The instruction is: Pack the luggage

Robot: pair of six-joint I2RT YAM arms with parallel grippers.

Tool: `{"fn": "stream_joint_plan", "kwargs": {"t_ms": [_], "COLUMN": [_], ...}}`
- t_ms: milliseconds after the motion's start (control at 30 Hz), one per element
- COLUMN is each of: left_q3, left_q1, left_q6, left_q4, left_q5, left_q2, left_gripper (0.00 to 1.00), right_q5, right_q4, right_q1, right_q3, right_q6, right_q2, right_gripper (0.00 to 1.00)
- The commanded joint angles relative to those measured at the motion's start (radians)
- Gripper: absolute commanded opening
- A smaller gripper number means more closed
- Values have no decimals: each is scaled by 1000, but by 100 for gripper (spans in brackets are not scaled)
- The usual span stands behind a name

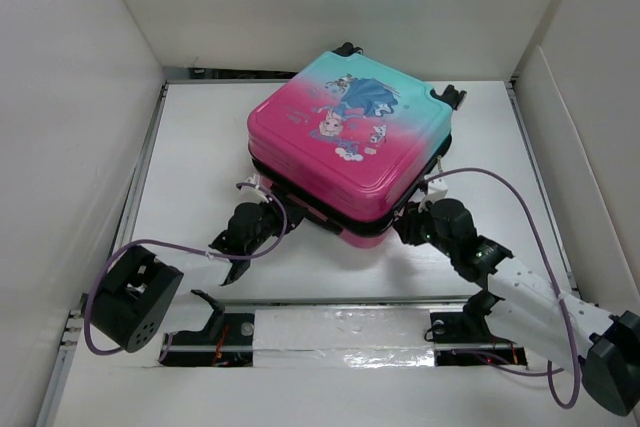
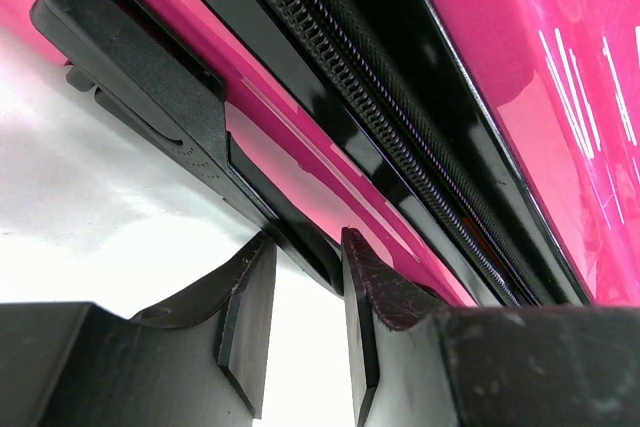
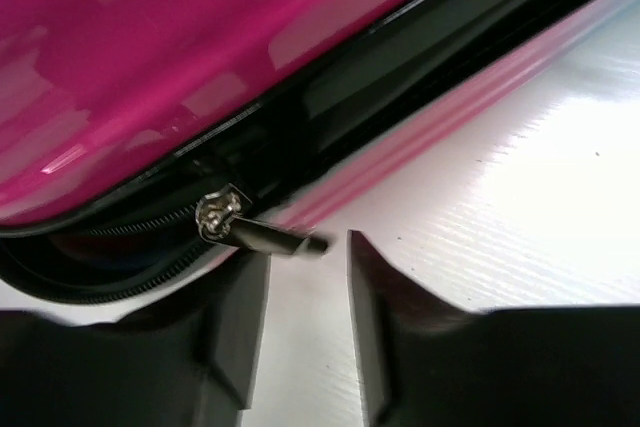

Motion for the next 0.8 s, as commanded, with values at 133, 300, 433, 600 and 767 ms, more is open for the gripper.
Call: {"fn": "stream_joint_plan", "kwargs": {"t_ms": [133,300,433,600,767], "left_q3": [45,42,39,54,65], "left_q1": [-30,-30,-30,-30,-30], "left_q6": [61,60,47,38,23], "left_q4": [84,93,113,139,179], "left_q5": [120,123,129,129,116], "left_q2": [24,28,24,28,43], "left_gripper": [0,0,0,0,0], "right_q5": [45,39,-28,-29,-12], "right_q4": [169,187,149,31,-40], "right_q1": [11,29,78,297,480], "right_q3": [45,45,39,22,53], "right_q6": [-59,-74,-38,69,143], "right_q2": [-15,-28,-19,-8,1], "right_gripper": [19,1,0,0,0]}}
